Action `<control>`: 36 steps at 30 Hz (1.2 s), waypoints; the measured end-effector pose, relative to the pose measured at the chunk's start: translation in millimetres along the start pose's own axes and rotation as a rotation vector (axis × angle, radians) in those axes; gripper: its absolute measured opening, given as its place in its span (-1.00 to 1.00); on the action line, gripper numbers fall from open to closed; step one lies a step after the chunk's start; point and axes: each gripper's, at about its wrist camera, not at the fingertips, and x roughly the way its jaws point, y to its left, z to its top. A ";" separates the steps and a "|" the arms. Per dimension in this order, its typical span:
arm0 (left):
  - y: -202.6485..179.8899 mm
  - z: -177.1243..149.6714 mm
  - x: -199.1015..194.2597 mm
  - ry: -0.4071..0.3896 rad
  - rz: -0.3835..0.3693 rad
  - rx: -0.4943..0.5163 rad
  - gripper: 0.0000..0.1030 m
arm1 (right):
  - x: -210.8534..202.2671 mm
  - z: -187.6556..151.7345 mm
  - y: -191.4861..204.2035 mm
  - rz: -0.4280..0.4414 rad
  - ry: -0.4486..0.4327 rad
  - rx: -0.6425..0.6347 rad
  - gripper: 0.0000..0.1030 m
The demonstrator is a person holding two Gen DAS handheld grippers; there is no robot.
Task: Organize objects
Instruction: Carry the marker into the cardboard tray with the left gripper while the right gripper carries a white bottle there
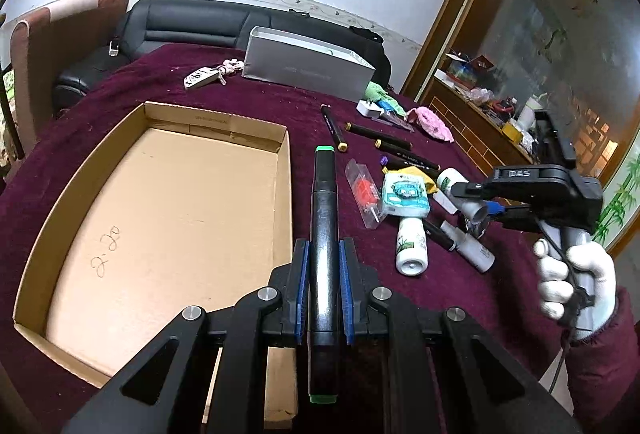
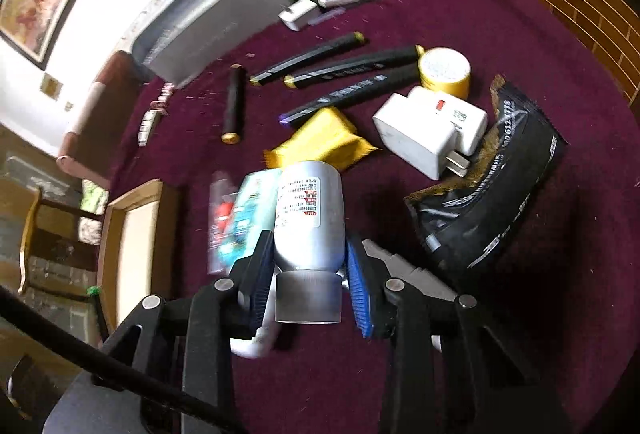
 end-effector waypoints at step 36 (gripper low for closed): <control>107.5 71.5 117.4 0.155 0.022 -0.216 -0.78 | 149.3 -8.4 204.6 0.001 0.164 -0.279 -0.37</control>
